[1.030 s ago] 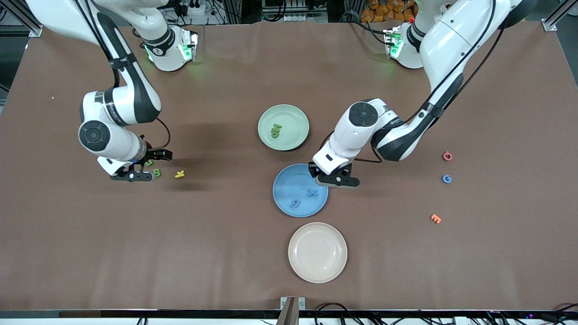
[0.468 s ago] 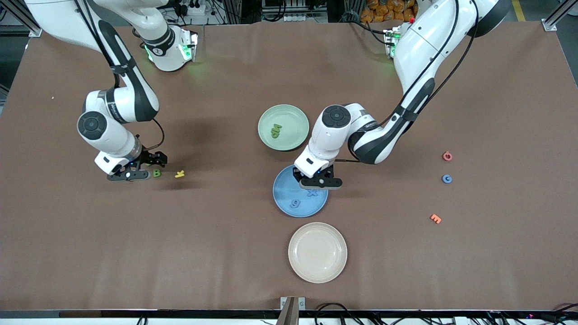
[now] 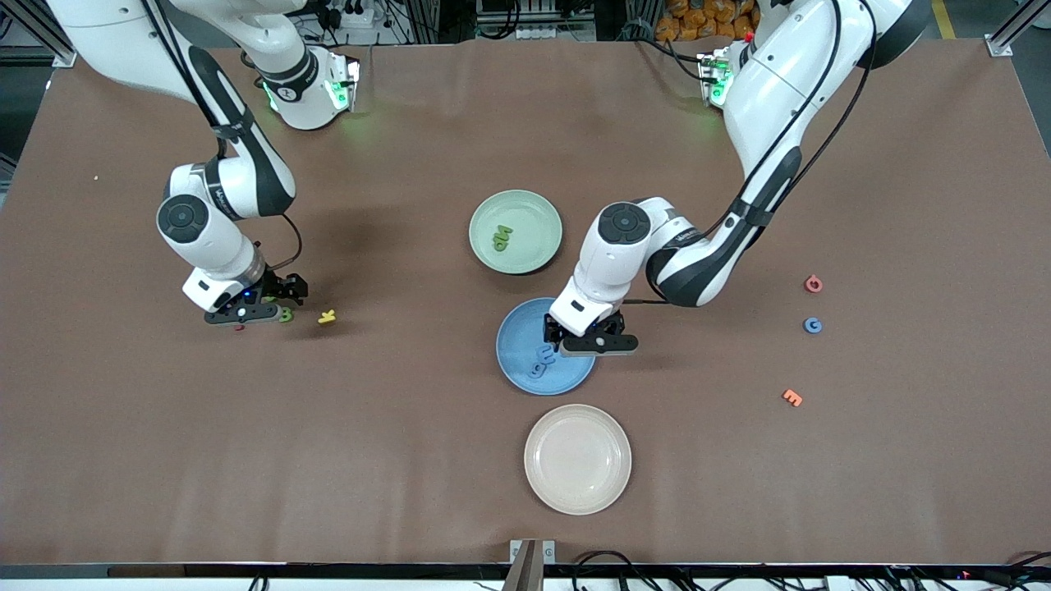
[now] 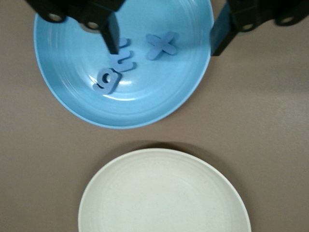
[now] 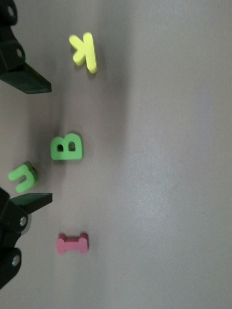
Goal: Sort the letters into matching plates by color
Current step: 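Grasp the green B with the right gripper while the left gripper reaches G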
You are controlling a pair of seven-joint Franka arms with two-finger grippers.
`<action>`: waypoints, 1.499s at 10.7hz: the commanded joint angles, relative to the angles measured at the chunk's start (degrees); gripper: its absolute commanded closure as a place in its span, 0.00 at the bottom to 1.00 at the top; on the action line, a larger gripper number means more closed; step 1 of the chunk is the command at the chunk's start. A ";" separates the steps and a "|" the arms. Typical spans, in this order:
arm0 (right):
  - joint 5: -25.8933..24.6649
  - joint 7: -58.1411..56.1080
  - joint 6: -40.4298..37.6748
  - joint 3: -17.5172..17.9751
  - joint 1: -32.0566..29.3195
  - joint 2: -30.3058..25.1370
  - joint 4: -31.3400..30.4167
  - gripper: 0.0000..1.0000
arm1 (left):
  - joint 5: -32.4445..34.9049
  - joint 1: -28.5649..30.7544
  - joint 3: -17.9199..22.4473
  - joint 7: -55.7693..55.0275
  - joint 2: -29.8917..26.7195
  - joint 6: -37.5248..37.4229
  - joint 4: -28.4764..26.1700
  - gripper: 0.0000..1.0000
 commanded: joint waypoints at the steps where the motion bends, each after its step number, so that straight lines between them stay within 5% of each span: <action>1: -1.14 -4.85 3.67 -2.47 -0.42 1.17 -0.77 0.09 | 1.50 2.19 0.21 0.05 -0.72 -1.05 -0.76 0.00; 6: -1.14 -4.77 7.55 -2.74 -0.07 3.45 -0.77 0.13 | 1.42 9.56 0.03 4.45 -7.74 -1.14 -10.33 0.00; 10: -1.05 -4.51 7.55 -2.57 0.19 3.72 -0.59 0.26 | 1.24 17.56 -0.23 5.58 -13.64 -1.23 -17.72 0.00; 16: -0.26 -3.98 7.63 -2.48 0.45 5.47 0.20 0.32 | 1.33 31.79 -1.37 29.82 -18.13 -1.23 -28.80 0.00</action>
